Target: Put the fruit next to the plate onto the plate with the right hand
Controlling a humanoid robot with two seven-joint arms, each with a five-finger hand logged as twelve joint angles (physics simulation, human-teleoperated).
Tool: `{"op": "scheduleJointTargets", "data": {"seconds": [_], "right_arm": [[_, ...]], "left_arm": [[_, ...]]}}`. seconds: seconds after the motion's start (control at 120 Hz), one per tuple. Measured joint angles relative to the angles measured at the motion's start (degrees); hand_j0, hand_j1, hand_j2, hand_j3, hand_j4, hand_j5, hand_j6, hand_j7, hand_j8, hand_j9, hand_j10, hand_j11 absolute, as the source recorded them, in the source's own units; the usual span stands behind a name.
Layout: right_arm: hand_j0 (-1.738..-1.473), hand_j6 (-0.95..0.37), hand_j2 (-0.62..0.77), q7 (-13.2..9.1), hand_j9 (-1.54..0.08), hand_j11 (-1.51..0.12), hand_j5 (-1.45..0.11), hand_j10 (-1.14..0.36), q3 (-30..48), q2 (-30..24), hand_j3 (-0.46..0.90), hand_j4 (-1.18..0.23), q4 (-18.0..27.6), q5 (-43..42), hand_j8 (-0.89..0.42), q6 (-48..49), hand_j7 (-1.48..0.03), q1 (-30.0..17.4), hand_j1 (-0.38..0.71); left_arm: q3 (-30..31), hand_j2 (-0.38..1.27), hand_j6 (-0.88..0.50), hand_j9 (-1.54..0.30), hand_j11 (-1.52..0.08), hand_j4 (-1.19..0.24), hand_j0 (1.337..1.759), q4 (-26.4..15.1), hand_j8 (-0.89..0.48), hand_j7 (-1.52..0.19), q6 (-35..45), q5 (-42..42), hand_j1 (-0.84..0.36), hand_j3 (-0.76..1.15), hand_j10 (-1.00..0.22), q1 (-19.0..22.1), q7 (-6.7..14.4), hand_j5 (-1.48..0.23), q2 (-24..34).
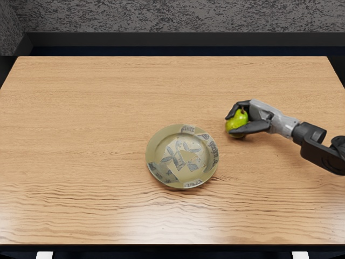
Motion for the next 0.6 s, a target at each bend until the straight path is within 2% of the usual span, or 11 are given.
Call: {"op": "scheduleJointTargets", "data": {"seconds": [0.133,0.258,0.383,0.508,0.6], "right_arm": [[-1.642,-0.64,-0.11,-0.03,-1.06,-1.09,-1.05,-0.21,-0.03,-1.10,0.00,-0.83,0.07,1.96,-0.29,0.60,-1.06,0.55,0.28],[-1.639,-0.69,-0.15,-0.05,-1.08,-1.10,-1.07,-0.21,-0.03,-1.70,0.00,-0.82,0.20,4.14,-0.34,0.79,-1.07,1.18,0.28],[-1.636,-0.73,-0.20,-0.09,-1.08,-1.09,-1.08,-0.22,-0.03,-1.85,0.00,-0.82,0.37,6.25,-0.33,0.82,-1.07,1.84,0.27],[-1.634,-0.73,-0.21,-0.23,-1.07,-1.09,-1.08,-0.23,-0.06,-1.60,0.00,-0.82,1.32,7.49,-0.34,0.83,-1.07,2.19,0.27],[-1.634,-0.73,-0.17,-0.29,-1.06,-1.09,-1.07,-0.22,-0.26,-1.45,0.00,-0.82,4.09,7.82,-0.35,0.79,-1.07,2.14,0.30]], "left_arm": [[0.00,0.00,0.00,0.00,0.00,0.00,1.658,0.00,0.00,0.00,-0.01,0.01,0.35,0.00,0.00,0.00,0.01,0.00,0.00],[-0.01,0.00,0.00,0.00,0.00,0.00,1.658,0.00,0.00,0.00,-0.01,0.01,0.35,0.00,0.00,-0.04,0.01,0.00,0.00],[-0.01,0.00,0.00,0.00,0.00,0.00,1.658,0.00,0.00,0.00,-0.01,0.01,0.35,0.00,0.00,-0.03,-0.01,0.00,0.00],[-0.02,0.00,0.00,0.00,0.00,0.00,1.658,0.00,0.00,0.00,0.00,0.01,0.35,0.00,0.00,-0.01,-0.01,0.00,0.00],[-0.02,0.00,0.00,0.00,0.00,0.00,1.658,0.00,0.00,0.00,-0.02,0.01,0.35,0.00,0.00,-0.01,-0.01,0.00,0.00]]}}
